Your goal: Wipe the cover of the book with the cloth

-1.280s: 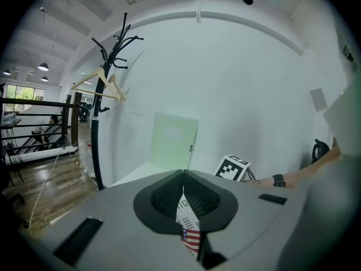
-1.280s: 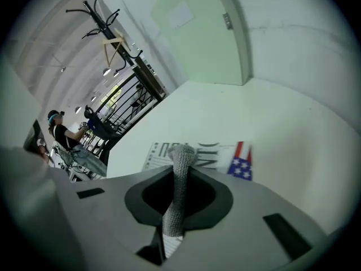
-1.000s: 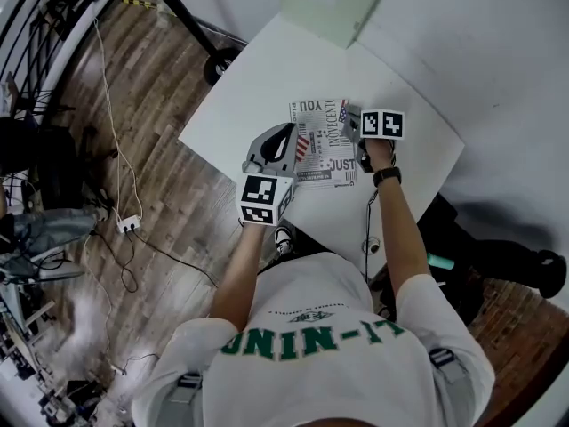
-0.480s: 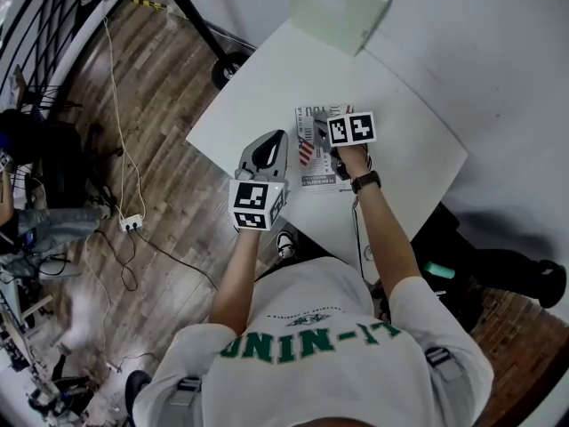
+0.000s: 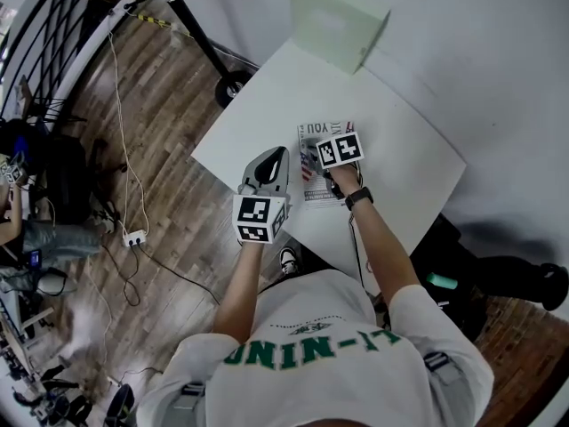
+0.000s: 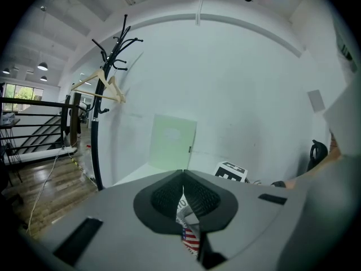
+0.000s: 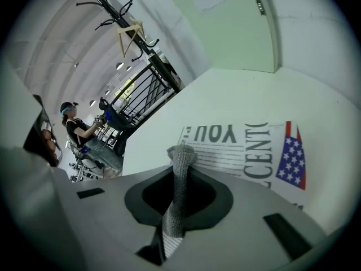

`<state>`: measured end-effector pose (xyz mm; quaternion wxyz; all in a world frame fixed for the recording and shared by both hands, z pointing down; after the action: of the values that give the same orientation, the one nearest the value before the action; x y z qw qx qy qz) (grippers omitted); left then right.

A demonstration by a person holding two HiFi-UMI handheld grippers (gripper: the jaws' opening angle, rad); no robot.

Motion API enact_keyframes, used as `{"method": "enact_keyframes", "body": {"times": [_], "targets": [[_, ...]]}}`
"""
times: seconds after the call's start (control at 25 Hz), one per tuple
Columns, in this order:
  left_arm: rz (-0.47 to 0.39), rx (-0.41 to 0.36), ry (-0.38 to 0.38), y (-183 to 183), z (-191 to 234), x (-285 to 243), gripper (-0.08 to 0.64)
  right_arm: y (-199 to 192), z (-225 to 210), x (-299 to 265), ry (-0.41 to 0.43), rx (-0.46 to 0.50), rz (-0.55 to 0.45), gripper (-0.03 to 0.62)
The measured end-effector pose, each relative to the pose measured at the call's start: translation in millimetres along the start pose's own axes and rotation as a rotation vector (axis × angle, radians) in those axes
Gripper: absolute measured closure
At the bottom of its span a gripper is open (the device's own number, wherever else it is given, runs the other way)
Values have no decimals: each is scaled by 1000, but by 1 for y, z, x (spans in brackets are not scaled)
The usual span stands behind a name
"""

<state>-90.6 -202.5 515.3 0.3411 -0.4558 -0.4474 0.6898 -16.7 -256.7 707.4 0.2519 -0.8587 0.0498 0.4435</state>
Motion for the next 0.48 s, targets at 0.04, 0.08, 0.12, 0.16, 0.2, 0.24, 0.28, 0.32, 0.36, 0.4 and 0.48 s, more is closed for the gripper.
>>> {"method": "enact_keyframes", "body": {"times": [0.04, 0.08, 0.12, 0.16, 0.2, 0.24, 0.28, 0.32, 0.36, 0.4, 0.48], "targets": [[-2, 0, -5, 1, -1, -1, 545, 0, -7, 5, -14, -8, -7, 552], [-4, 0, -10, 1, -2, -2, 545, -1, -15, 11, -30, -16, -13, 552], [-5, 0, -15, 2, -4, -3, 545, -1, -24, 18, -46, -25, -20, 552], [-6, 0, -20, 2, -5, -4, 545, -3, -33, 24, -62, -37, -27, 552], [-7, 0, -26, 3, -7, -5, 545, -5, -43, 31, -78, -52, -35, 552], [-9, 0, -31, 3, -9, -6, 545, -7, -52, 38, -93, -70, -45, 552], [-11, -1, -36, 4, -11, -7, 545, -8, -61, 45, -107, -89, -57, 552], [-13, -1, -40, 5, -13, -8, 545, -10, -69, 51, -120, -108, -68, 552], [-16, -1, -44, 6, -14, -8, 545, -11, -77, 56, -132, -127, -79, 554], [-18, -2, -47, 6, -16, -9, 545, -12, -83, 60, -140, -143, -88, 554], [-21, -4, -50, 7, -17, -9, 545, -11, -89, 64, -144, -166, -100, 554]]}}
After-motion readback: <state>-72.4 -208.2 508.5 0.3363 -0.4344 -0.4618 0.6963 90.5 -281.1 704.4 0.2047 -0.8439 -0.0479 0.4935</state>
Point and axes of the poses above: the fingertips, and each gripper's own axes: x backward along the fingers, z to its left, y out of its top, the point moved 1 cm from there along x, backward along the fingers
